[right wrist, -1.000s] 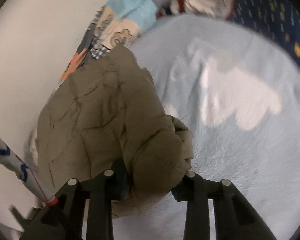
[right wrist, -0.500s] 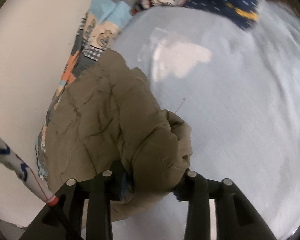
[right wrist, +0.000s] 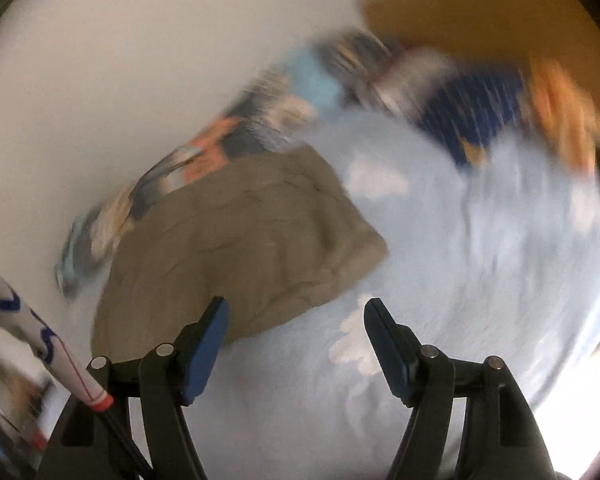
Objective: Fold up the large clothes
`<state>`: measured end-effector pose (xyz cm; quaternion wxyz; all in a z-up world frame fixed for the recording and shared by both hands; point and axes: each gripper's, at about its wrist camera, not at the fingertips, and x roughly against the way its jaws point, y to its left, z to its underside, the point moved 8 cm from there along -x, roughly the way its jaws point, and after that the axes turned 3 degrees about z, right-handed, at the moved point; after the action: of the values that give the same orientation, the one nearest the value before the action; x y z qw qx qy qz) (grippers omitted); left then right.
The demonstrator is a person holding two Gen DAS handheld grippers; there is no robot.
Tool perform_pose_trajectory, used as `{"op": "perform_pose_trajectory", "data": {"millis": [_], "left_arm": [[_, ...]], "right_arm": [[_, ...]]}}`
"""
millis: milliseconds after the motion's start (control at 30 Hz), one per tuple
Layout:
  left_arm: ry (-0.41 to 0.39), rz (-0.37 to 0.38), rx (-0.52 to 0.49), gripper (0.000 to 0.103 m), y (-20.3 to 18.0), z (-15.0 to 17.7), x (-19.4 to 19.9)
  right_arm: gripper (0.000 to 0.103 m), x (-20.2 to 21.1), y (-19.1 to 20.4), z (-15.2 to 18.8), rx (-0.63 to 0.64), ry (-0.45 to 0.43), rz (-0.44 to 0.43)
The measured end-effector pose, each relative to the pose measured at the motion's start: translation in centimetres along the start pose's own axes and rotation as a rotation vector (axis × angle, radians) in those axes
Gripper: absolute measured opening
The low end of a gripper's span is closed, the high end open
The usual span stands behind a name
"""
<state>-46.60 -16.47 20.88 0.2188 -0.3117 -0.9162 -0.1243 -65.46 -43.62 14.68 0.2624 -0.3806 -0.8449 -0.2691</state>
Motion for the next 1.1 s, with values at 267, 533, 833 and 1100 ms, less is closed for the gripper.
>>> {"op": "perform_pose_trajectory", "data": {"millis": [267, 533, 833, 1100], "left_arm": [[-0.045, 0.015, -0.042, 0.099, -0.8, -1.8, 7.8], [0.006, 0.015, 0.033, 0.1, 0.6, -1.2, 7.7], [0.168, -0.054, -0.036, 0.1, 0.4, 1.4, 4.1], [0.224, -0.021, -0.035, 0.1, -0.4, 2.5, 1.9]], "right_arm": [[0.096, 11.7, 7.8, 4.0, 0.284, -0.127, -0.042], [0.1, 14.9, 9.2, 6.2, 0.355, -0.151, -0.006], [0.101, 12.1, 9.8, 6.7, 0.36, -0.11, 0.007], [0.101, 10.4, 9.8, 7.2, 0.364, -0.076, 0.017]]}}
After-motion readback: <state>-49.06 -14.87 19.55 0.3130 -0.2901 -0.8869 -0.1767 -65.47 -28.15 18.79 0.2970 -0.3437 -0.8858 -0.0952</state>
